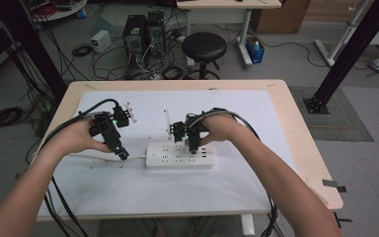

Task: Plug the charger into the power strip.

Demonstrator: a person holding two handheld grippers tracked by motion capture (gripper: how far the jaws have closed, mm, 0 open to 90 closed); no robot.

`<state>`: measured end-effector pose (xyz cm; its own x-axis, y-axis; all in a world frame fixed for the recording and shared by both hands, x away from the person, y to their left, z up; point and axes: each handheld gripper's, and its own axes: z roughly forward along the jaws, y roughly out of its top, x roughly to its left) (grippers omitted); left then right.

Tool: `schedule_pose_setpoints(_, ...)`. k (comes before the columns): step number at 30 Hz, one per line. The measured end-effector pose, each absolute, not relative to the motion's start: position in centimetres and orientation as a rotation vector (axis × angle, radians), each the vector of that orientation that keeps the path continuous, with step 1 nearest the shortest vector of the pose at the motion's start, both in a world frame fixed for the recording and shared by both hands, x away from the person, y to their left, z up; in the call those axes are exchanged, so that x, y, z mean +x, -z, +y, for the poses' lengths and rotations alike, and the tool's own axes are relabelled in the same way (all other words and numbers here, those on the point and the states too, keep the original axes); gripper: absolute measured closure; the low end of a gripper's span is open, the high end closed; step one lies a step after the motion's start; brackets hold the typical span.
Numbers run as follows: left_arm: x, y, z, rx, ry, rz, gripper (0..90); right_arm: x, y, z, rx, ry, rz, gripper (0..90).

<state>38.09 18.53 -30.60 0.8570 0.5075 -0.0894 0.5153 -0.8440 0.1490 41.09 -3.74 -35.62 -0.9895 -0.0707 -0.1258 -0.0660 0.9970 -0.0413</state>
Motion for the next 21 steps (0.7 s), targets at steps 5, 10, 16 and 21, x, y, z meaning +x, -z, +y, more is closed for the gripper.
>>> schedule_pose_setpoints(5,38.5,30.7,18.1,2.864,0.081,0.791,17.2,41.3,35.7,-3.6,-0.111,0.051,3.018,63.0)
schedule_pose_setpoints(10,38.7,30.7,17.9,2.872,0.086,0.773,17.2,41.5,36.0,-4.0,-0.101,0.003,3.030,62.9)
schedule_pose_setpoints(16,38.7,31.0,17.7,2.866,0.086,0.775,17.2,41.7,36.2,-4.7,-0.081,-0.081,3.040,62.8)
schedule_pose_setpoints(21,38.6,30.7,17.9,2.846,0.067,0.786,17.2,42.2,36.1,-5.0,-0.072,-0.129,3.075,56.8)
